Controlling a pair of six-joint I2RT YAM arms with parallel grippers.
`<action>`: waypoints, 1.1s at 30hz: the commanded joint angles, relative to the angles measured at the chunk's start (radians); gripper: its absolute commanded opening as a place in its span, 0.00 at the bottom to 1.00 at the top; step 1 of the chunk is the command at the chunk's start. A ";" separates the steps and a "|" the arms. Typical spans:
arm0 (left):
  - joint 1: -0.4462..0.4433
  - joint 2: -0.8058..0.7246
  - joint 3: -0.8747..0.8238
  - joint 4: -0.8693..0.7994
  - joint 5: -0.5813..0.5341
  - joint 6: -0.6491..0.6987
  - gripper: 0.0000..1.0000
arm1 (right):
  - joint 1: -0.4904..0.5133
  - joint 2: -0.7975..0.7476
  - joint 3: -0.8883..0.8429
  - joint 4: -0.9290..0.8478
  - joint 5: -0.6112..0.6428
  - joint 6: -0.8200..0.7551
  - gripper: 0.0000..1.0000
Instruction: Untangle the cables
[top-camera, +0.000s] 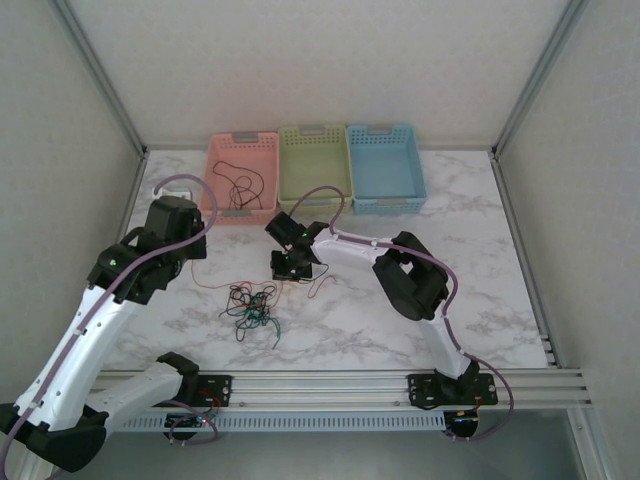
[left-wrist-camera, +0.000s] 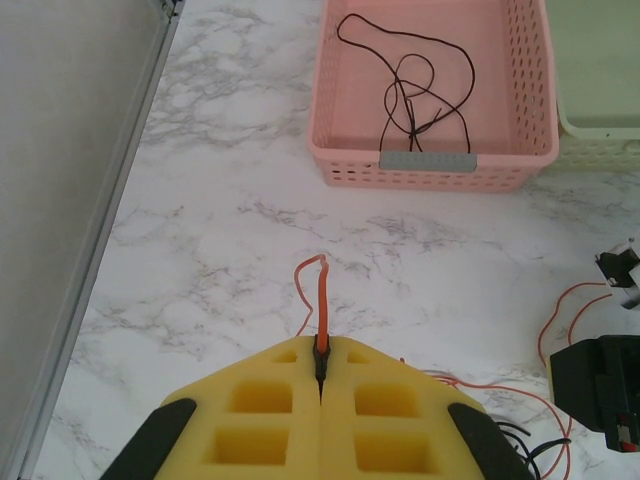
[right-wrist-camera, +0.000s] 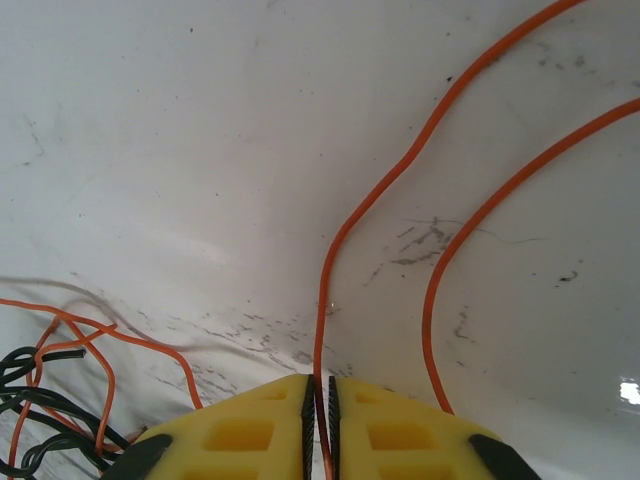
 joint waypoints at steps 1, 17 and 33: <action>0.011 -0.016 -0.014 0.013 0.006 -0.017 0.00 | 0.011 -0.004 0.015 -0.013 -0.011 -0.005 0.13; 0.014 -0.027 -0.056 0.013 -0.026 -0.035 0.00 | -0.004 -0.224 -0.048 -0.069 0.212 -0.173 0.00; 0.064 -0.082 -0.113 0.013 -0.183 -0.069 0.00 | -0.551 -0.909 -0.464 -0.155 0.227 -0.318 0.00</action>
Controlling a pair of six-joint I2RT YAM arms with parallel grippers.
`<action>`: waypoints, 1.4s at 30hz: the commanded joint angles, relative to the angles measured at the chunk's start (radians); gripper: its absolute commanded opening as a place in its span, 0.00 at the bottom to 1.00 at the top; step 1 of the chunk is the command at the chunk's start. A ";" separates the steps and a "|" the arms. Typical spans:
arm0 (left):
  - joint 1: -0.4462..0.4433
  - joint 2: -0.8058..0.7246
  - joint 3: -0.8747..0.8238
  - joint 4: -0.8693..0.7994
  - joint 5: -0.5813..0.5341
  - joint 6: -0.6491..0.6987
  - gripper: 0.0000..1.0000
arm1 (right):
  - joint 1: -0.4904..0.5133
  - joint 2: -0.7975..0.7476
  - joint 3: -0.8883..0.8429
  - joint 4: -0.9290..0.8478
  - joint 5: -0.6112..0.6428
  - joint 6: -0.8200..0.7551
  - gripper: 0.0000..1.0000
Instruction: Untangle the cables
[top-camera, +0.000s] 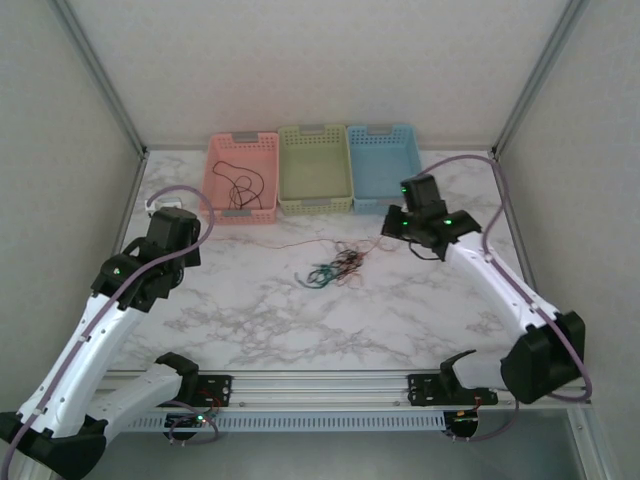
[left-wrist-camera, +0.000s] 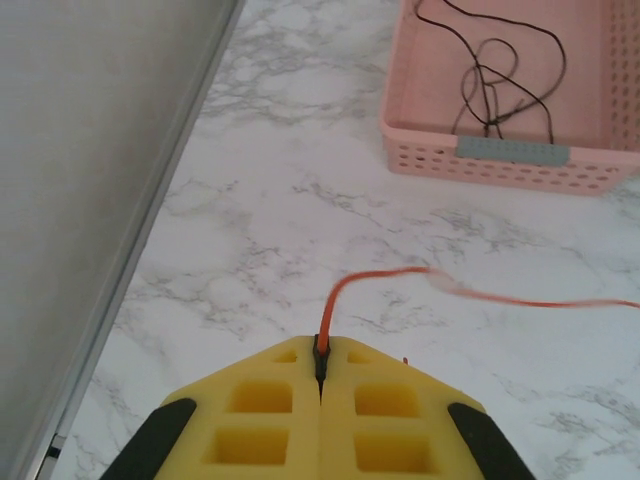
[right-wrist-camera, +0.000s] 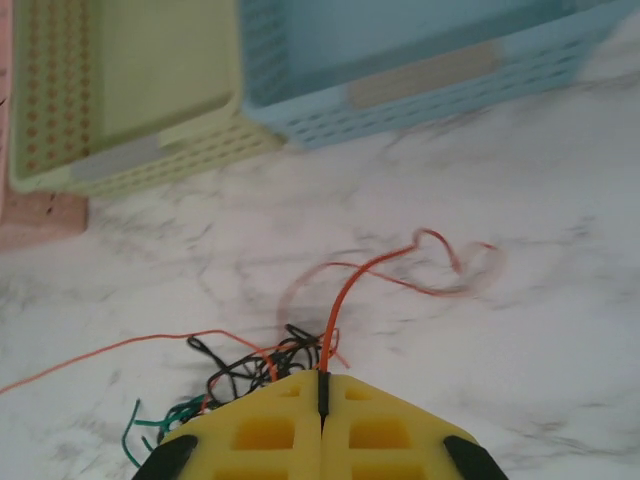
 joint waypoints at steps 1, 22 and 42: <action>0.032 -0.035 0.000 -0.007 -0.091 -0.026 0.00 | -0.046 -0.043 -0.013 -0.058 -0.013 -0.059 0.00; 0.080 -0.064 0.548 -0.239 -0.487 0.101 0.00 | -0.633 0.050 0.029 -0.106 0.215 -0.024 0.00; 0.080 0.026 0.383 -0.108 0.181 0.003 0.00 | -0.230 -0.073 0.329 0.027 -0.386 -0.096 0.00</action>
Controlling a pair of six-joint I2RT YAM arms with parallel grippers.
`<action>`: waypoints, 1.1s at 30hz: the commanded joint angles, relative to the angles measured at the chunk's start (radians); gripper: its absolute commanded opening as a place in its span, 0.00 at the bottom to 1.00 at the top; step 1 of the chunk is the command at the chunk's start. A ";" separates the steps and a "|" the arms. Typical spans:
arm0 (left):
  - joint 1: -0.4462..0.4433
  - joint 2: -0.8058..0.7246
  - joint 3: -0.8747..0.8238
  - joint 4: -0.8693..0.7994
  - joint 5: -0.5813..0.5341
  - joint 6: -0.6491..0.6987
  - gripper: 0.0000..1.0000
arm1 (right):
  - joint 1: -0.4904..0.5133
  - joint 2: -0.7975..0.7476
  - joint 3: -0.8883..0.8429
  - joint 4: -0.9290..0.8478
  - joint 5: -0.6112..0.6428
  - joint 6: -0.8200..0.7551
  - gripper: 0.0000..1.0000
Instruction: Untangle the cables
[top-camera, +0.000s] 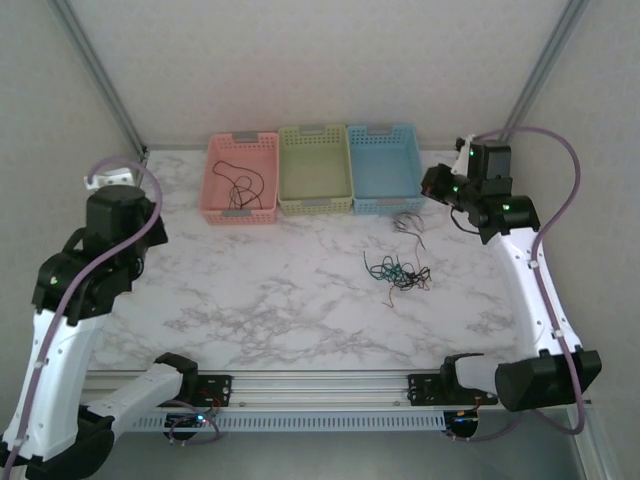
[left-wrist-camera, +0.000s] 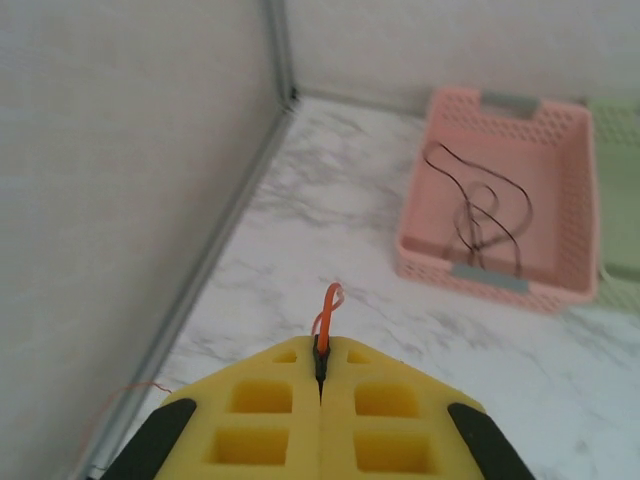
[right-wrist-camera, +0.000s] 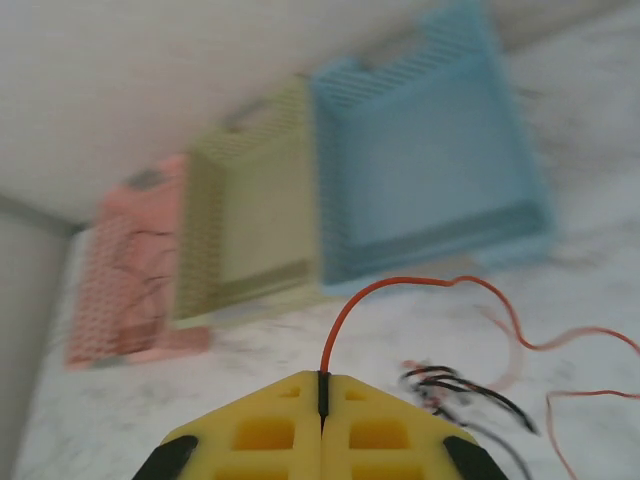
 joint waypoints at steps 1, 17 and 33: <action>0.009 -0.017 -0.003 0.044 0.165 -0.030 0.00 | 0.022 -0.023 0.058 0.055 -0.098 -0.022 0.00; 0.009 0.250 0.779 0.054 0.741 -0.140 0.00 | 0.043 0.251 -0.333 0.149 0.040 0.047 0.00; 0.008 0.496 0.767 0.258 0.802 -0.185 0.00 | 0.066 0.310 -0.380 0.146 0.071 -0.001 0.00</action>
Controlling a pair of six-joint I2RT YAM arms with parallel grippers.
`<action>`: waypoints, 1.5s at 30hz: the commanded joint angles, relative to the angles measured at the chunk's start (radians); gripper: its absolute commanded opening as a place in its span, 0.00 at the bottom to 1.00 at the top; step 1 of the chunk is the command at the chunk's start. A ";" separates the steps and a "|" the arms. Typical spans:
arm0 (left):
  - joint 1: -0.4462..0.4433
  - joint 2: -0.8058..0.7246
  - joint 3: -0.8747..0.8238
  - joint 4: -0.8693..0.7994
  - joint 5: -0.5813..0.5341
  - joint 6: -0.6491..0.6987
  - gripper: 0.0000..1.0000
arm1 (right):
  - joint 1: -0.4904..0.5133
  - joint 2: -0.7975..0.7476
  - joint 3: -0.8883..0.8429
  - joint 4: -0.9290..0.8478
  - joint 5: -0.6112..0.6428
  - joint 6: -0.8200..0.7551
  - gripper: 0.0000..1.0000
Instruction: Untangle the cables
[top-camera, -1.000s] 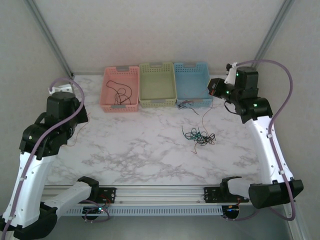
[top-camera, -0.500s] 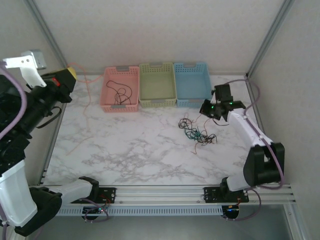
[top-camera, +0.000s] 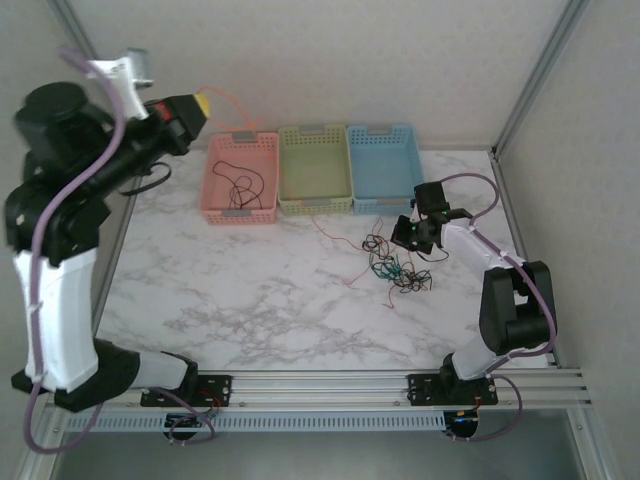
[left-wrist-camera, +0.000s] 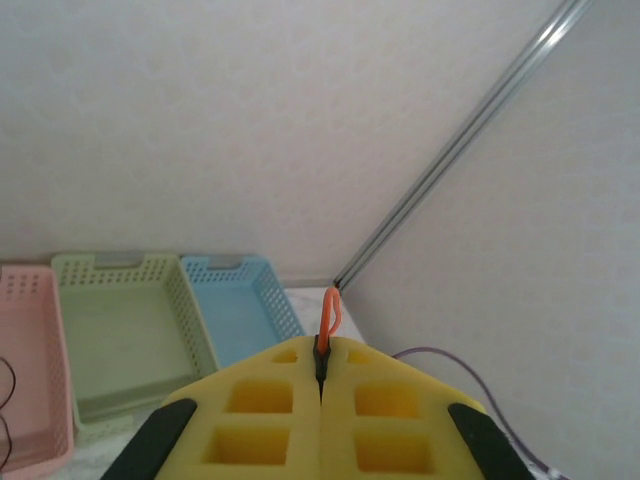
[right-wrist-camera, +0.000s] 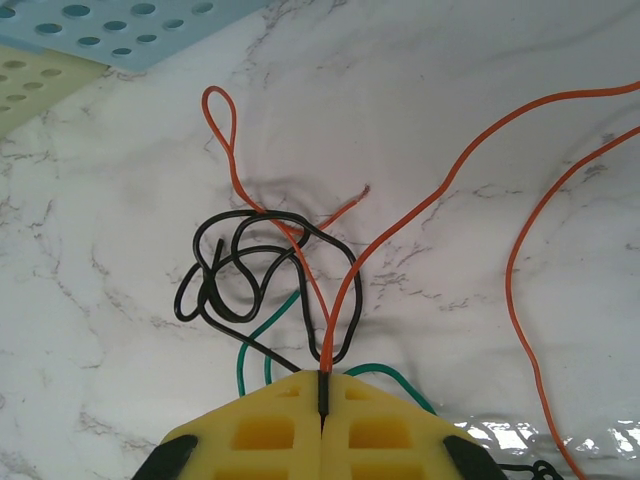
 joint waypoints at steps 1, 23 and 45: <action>0.007 0.080 0.034 0.062 -0.007 0.006 0.00 | 0.005 -0.018 -0.003 -0.012 0.027 -0.029 0.00; 0.007 0.524 0.509 0.431 0.049 0.024 0.00 | 0.013 0.087 -0.002 0.010 -0.023 -0.027 0.00; -0.099 0.010 -0.717 0.262 -0.007 -0.029 0.00 | 0.098 -0.274 -0.013 -0.184 0.261 -0.103 0.64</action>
